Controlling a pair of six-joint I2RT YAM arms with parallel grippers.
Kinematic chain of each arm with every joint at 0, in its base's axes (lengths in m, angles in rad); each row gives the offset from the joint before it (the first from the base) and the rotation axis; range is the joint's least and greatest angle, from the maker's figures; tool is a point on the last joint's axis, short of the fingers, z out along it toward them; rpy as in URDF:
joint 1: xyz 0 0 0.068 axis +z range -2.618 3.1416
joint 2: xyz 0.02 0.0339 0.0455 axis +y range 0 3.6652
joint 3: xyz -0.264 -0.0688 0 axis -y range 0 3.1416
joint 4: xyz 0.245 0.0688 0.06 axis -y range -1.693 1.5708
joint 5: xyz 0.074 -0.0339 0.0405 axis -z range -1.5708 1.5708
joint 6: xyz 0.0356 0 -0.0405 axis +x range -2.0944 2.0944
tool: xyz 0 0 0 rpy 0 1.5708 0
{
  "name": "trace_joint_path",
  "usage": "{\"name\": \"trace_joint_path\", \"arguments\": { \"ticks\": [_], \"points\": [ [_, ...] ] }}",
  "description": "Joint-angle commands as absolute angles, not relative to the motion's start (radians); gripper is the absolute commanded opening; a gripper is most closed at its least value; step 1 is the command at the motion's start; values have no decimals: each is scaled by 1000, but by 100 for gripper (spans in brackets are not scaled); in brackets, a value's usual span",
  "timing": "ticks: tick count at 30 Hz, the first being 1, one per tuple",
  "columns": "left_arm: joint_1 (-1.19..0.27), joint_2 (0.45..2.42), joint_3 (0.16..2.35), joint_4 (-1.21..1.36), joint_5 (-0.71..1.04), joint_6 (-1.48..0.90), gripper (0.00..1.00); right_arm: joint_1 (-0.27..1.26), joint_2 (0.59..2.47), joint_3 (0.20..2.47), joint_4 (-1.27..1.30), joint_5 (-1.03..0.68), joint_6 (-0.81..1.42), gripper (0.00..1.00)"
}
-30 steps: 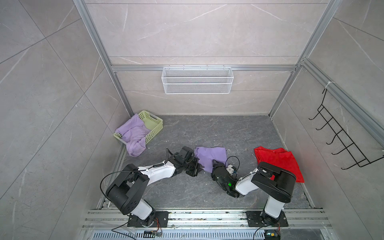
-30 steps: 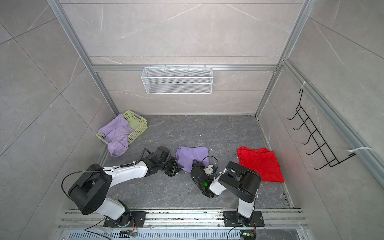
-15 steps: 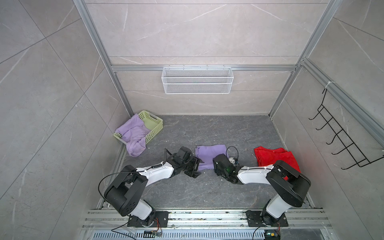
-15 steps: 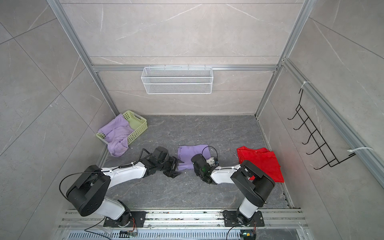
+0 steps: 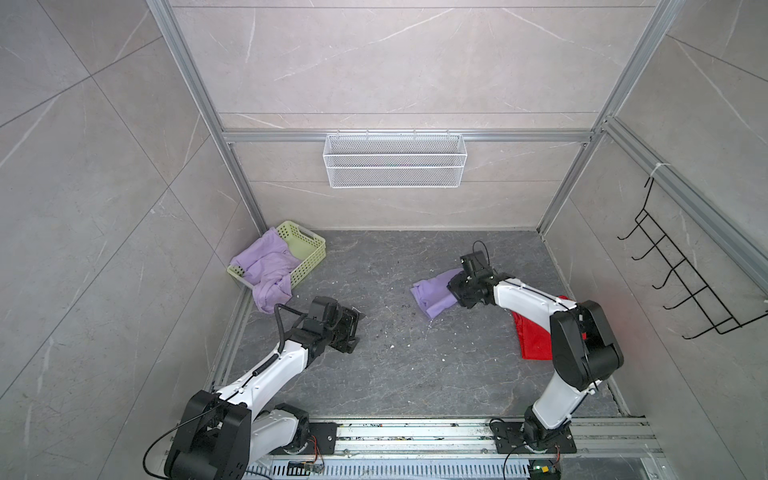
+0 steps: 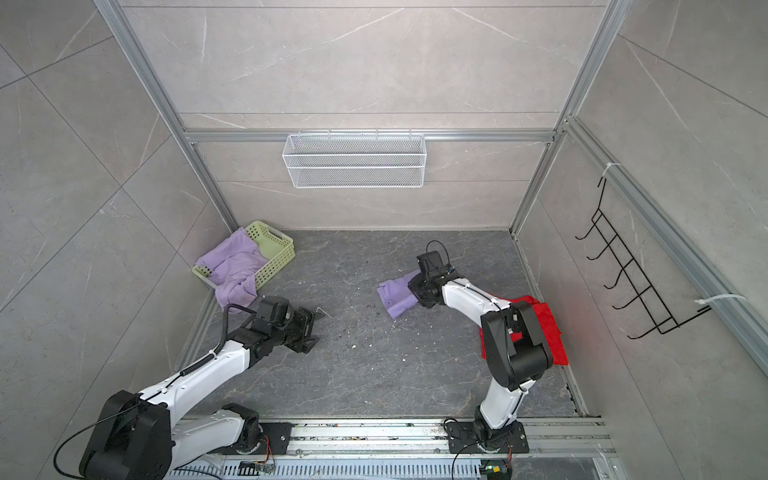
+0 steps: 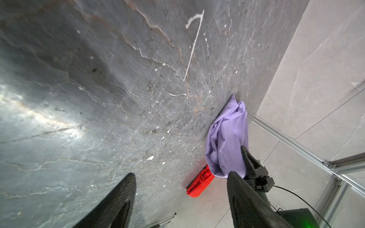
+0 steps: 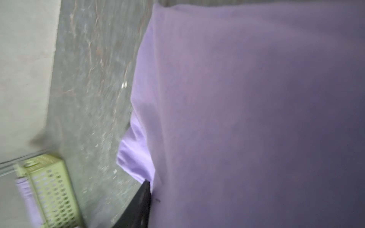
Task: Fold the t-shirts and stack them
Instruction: 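Lift the folded lavender shirt with the right gripper while the left gripper withdraws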
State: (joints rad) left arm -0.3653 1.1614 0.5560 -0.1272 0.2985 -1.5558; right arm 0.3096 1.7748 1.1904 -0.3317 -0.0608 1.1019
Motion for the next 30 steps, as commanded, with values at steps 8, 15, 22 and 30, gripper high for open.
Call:
{"name": "trace_joint_path", "arguments": {
  "ticks": [8, 15, 22, 30],
  "points": [
    [-348, 1409, 658, 23, 366, -1506, 75, -40, 1824, 1421, -565, -238, 825, 0],
    [-348, 1603, 745, 151, 449, -1546, 75, -243, 1810, 1463, -666, -312, 809, 1],
    [-351, 1707, 812, 202, 482, -1556, 75, -346, 1760, 1447, -679, -309, 798, 1],
    [-362, 1734, 828, 202, 493, -1552, 75, -422, 1730, 1488, -723, -281, 751, 1]
  ]
}}
